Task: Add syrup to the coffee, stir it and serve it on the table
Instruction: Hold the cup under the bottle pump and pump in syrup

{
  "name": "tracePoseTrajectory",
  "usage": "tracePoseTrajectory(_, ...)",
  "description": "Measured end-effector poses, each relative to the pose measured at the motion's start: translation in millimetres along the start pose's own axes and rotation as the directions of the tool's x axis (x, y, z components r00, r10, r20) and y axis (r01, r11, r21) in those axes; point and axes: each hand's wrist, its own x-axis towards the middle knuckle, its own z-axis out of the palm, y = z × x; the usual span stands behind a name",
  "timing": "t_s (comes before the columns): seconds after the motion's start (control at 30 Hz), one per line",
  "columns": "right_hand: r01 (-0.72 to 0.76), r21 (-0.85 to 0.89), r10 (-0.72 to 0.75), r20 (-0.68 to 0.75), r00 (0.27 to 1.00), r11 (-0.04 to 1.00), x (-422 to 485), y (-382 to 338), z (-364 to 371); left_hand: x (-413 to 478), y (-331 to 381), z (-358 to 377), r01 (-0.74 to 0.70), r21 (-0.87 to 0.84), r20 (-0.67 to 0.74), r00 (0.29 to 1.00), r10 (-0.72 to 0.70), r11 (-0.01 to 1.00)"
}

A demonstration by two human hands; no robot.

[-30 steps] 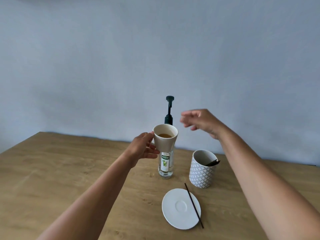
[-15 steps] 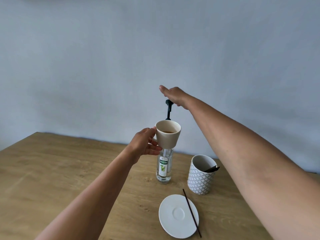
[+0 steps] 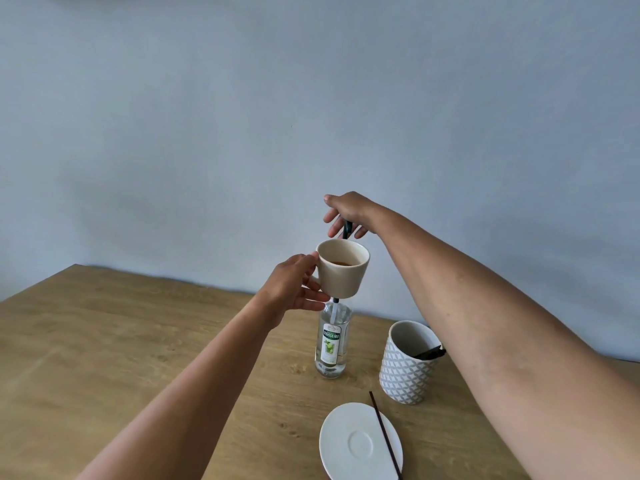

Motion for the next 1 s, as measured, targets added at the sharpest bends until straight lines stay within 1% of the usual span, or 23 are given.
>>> tracePoseTrajectory(0.5,-0.050,-0.017,0.050,0.011,0.999,0.999,5.7,0.8,6.8,1.8,1.7,1.3,0.002,-0.012,0.002,1.000,-0.002,1.000)
tracePoseTrajectory(0.7,-0.056,-0.011,0.056,-0.016,0.998,0.998,4.1,1.1,7.8,0.1,1.2,0.9,0.002,-0.007,0.003,1.000,-0.002,1.000)
tracePoseTrajectory(1.0,-0.041,-0.138,0.045,0.028,0.999,0.990,0.3,-5.7,-1.4,-2.9,2.5,-2.0,-0.005,0.012,0.011,1.000,0.005,1.000)
